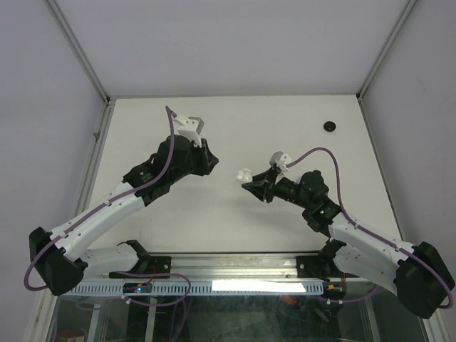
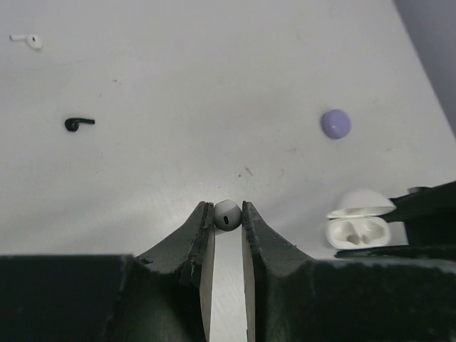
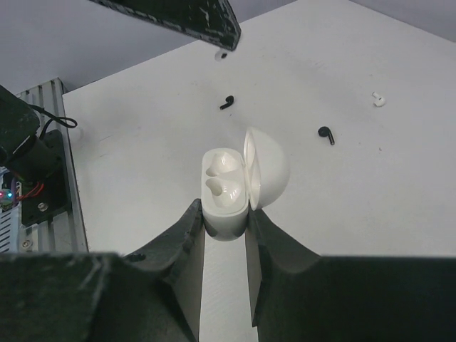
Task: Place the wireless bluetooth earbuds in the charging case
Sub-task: Pick up the earbud from the center of the board, then place the earbud in the charging case.
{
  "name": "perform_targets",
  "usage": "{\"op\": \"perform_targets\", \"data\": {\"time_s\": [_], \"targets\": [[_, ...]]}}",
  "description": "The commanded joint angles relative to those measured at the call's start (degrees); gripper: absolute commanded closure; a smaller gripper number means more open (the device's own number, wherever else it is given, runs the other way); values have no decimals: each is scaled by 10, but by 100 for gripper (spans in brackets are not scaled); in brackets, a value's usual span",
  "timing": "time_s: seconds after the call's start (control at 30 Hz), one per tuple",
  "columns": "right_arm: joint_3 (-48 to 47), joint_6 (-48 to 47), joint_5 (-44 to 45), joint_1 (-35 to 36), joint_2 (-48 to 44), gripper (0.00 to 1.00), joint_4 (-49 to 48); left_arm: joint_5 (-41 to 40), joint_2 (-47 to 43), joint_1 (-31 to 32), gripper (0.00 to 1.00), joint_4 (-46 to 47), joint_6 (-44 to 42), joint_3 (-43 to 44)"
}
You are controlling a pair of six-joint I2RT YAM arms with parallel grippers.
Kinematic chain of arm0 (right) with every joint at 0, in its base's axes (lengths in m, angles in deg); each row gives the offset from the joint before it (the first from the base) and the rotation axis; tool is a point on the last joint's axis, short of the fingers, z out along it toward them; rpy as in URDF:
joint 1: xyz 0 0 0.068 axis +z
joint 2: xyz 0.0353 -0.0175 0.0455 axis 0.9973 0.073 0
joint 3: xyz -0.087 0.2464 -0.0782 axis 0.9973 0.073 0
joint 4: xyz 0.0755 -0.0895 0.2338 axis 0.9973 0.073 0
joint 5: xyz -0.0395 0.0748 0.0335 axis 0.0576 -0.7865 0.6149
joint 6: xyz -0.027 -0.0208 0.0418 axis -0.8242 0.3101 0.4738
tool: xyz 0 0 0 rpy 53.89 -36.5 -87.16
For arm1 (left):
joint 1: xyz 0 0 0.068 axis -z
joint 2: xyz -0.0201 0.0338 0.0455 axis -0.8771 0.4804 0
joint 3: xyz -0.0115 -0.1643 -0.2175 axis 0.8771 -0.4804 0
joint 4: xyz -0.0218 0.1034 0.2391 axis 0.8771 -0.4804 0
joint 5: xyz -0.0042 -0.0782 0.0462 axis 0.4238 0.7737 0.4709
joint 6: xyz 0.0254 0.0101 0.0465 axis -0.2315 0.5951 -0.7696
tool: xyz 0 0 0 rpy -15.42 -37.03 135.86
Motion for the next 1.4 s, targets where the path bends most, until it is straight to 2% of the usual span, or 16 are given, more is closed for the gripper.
{"op": "perform_targets", "data": {"time_s": [0.0,0.33,0.5,0.67,0.87,1.37], "targets": [[-38,-29,-2,3,12,100,-78,56,-50,3,88,66,16,33],[-65,-27,-7,7,36,100,-123,152,-98,2,88,191,97,1],[-71,-21,-19,8,43,100,-142,220,-90,3,87,264,153,-23],[-72,-19,-40,9,49,100,-156,245,-76,3,87,297,171,-39],[-80,-17,-67,8,56,100,-163,271,-62,5,88,317,180,-52],[-81,-18,-56,8,49,100,-167,275,-60,13,88,325,180,-84]]}}
